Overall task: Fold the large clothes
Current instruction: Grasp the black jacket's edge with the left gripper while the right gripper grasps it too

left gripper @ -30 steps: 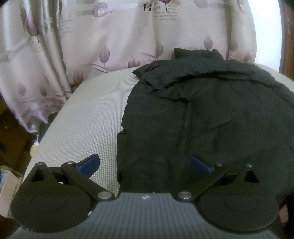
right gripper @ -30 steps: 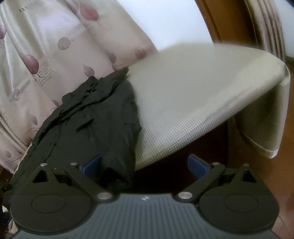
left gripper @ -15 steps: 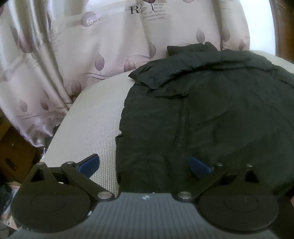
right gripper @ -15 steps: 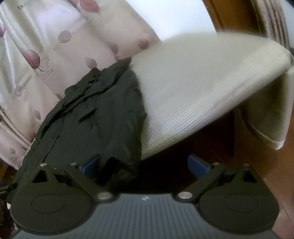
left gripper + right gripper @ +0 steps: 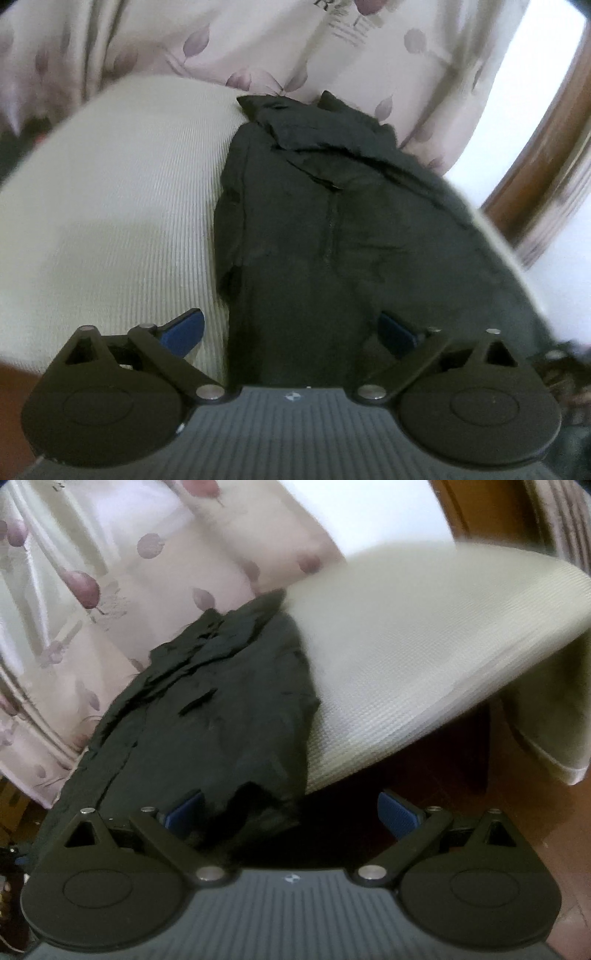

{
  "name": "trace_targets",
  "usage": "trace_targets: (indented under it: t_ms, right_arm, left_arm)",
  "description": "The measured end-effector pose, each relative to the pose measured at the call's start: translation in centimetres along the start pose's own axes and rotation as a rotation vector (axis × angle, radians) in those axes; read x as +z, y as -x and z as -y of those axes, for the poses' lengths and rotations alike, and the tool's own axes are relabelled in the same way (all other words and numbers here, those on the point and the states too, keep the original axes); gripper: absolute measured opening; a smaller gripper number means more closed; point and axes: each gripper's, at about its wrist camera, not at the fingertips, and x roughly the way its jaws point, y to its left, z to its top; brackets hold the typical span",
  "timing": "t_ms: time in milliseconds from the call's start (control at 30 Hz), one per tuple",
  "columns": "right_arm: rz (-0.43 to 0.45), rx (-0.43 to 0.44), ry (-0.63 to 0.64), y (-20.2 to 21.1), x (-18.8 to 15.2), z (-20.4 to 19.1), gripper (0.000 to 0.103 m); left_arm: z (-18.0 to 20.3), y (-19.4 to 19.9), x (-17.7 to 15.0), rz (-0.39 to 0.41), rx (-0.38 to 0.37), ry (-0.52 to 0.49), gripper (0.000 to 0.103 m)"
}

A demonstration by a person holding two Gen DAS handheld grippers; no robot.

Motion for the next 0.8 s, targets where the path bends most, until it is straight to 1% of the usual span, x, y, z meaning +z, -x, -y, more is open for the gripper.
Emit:
trace_targets:
  t_ms: [67,100,167,200,267,300,333,367,400,433,467,500,567,600,633,667,700,733,800]
  right_arm:
    - [-0.002,0.018,0.0,-0.2,-0.3,-0.1,0.101]
    - [-0.005,0.029,-0.001,-0.3,-0.4,-0.2,0.1]
    - [-0.01,0.043,-0.003,-0.5,-0.6,-0.2,0.1]
    - [-0.009,0.047,-0.005,-0.5,-0.6,-0.1,0.1]
    - [-0.008,0.068,-0.009,-0.5,-0.6,-0.1,0.1]
    - [0.003,0.08,-0.013,-0.4,-0.6,0.1,0.099]
    - [0.011,0.084,-0.017,-0.2,-0.6,0.2,0.099]
    - [0.016,0.088,-0.022,-0.1,-0.6,0.4,0.098]
    - [0.018,0.093,-0.028,0.0,-0.5,0.6,0.092]
    - [0.018,0.099,-0.036,0.1,-0.5,0.8,0.083]
    - [0.018,0.105,-0.047,0.2,-0.5,1.0,0.076]
    - [0.02,0.114,-0.059,0.2,-0.5,1.3,0.066]
    - [0.025,0.129,-0.092,0.3,-0.5,1.8,0.064]
    - [0.029,0.137,-0.102,0.3,-0.5,2.0,0.065]
    - [0.032,0.142,-0.117,0.3,-0.4,2.2,0.066]
    - [0.036,0.139,-0.142,0.3,-0.4,2.5,0.07]
    - [0.041,0.135,-0.179,0.2,-0.4,2.9,0.085]
    - [0.053,0.128,-0.225,0.3,-0.3,3.5,0.098]
    - [0.082,0.148,-0.31,0.5,-0.4,4.6,0.1]
  left_arm:
    - [-0.8,-0.3,-0.5,-0.026,-0.078,0.055,0.093]
    - [-0.8,-0.6,-0.7,-0.039,-0.117,0.065,0.093]
    - [-0.4,-1.1,-1.0,-0.049,-0.157,0.047,0.091]
    - [-0.2,-1.3,-1.1,-0.048,-0.168,0.033,0.088]
    - [0.1,-1.6,-1.2,-0.034,-0.188,0.023,0.077]
    - [0.2,-1.8,-1.2,-0.025,-0.193,0.026,0.065]
    - [0.2,-2.0,-1.2,-0.016,-0.19,0.034,0.049]
    - [-0.1,-2.1,-1.2,-0.01,-0.186,0.046,0.043]
    - [-0.3,-2.3,-1.2,-0.007,-0.187,0.071,0.036]
    - [-0.5,-2.4,-1.2,-0.006,-0.193,0.093,0.034]
    - [-0.7,-2.4,-1.2,-0.005,-0.195,0.104,0.034]
    - [-0.7,-2.4,-1.3,-0.005,-0.197,0.108,0.034]
    - [-0.6,-2.3,-1.4,-0.005,-0.199,0.099,0.034]
    - [-0.6,-2.2,-1.3,-0.006,-0.199,0.099,0.039]
    - [-0.8,-2.2,-1.2,-0.009,-0.207,0.107,0.049]
    - [-1.0,-2.3,-1.1,-0.013,-0.236,0.127,0.057]
    - [-1.1,-2.4,-1.0,-0.017,-0.266,0.142,0.074]
    - [-0.9,-2.4,-0.9,-0.019,-0.282,0.139,0.085]
    - [0.3,-2.5,-0.9,-0.024,-0.268,0.08,0.088]
